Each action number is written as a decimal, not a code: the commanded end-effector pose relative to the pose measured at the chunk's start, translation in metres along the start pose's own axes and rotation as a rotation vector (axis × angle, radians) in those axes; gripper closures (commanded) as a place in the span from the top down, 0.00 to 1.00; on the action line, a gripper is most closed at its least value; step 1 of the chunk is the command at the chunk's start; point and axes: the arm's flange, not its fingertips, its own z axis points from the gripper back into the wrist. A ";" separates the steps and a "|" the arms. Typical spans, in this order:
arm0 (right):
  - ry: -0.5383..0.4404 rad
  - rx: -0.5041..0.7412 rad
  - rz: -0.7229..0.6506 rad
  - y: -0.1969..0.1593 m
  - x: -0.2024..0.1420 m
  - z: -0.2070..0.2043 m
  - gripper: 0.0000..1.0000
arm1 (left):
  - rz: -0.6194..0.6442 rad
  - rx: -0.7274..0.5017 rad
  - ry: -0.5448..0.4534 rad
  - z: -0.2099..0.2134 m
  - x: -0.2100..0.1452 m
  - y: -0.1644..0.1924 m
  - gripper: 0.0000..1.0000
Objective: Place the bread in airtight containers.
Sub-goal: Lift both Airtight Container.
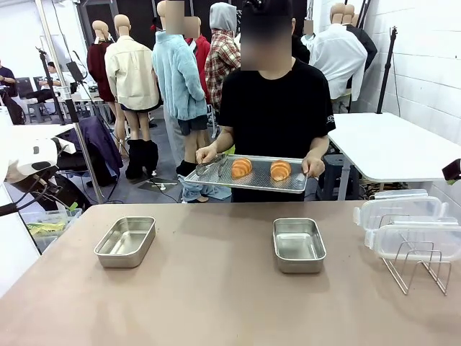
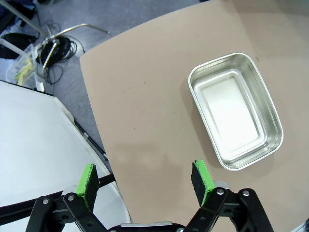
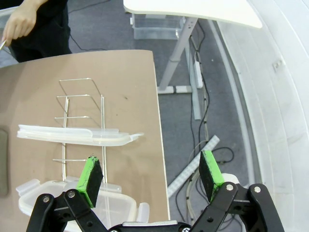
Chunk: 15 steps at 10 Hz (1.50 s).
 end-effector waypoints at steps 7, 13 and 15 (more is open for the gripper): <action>0.002 0.000 0.012 0.000 0.000 0.000 1.00 | 0.009 0.000 0.002 0.003 -0.002 0.001 1.00; 0.002 0.000 0.012 0.000 0.000 0.000 1.00 | 0.009 0.000 0.002 0.003 -0.002 0.001 1.00; 0.002 0.000 0.012 0.000 0.000 0.000 1.00 | 0.009 0.000 0.002 0.003 -0.002 0.001 1.00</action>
